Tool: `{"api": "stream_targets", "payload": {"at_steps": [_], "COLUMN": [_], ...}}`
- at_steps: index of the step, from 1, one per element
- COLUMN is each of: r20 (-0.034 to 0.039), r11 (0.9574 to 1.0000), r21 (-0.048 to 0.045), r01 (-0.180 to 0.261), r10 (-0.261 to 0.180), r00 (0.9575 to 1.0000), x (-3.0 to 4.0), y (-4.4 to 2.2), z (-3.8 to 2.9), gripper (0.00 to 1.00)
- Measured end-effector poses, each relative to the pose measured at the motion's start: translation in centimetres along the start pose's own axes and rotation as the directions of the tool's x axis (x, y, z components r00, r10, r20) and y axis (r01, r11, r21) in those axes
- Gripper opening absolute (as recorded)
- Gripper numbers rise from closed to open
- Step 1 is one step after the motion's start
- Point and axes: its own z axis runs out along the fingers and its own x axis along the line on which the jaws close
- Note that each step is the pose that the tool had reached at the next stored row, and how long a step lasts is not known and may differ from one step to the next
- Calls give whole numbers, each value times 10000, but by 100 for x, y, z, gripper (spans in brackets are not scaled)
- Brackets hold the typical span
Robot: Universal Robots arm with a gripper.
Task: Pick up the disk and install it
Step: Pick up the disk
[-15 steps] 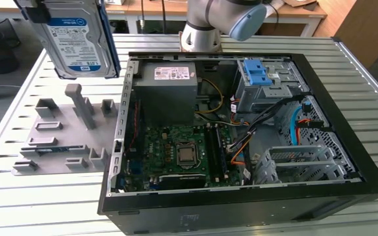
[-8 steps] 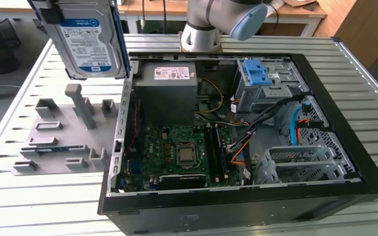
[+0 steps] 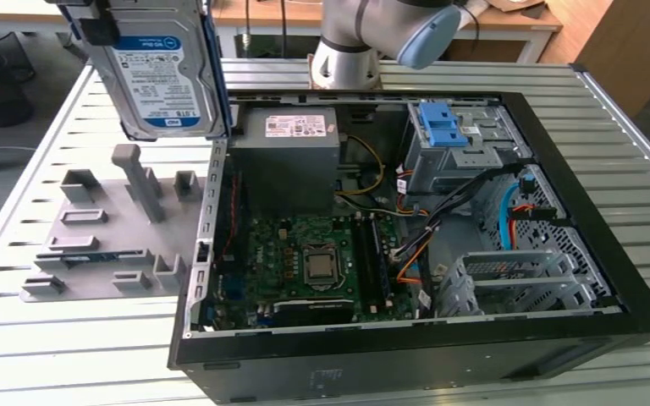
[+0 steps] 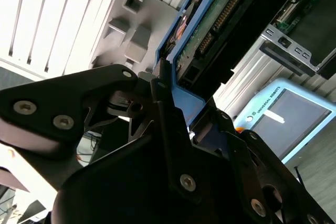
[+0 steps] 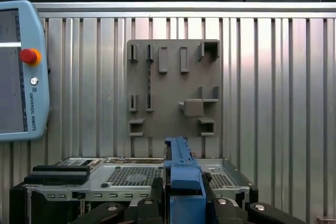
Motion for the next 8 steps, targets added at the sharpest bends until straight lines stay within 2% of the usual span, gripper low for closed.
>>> {"api": "stream_targets", "payload": {"at_steps": [8], "r20": [1], "r11": [10000], "r21": [0], "r01": [0], "r10": [0], "r00": [10000], "x": [154], "y": [-42], "z": [8], "gripper": [36]}}
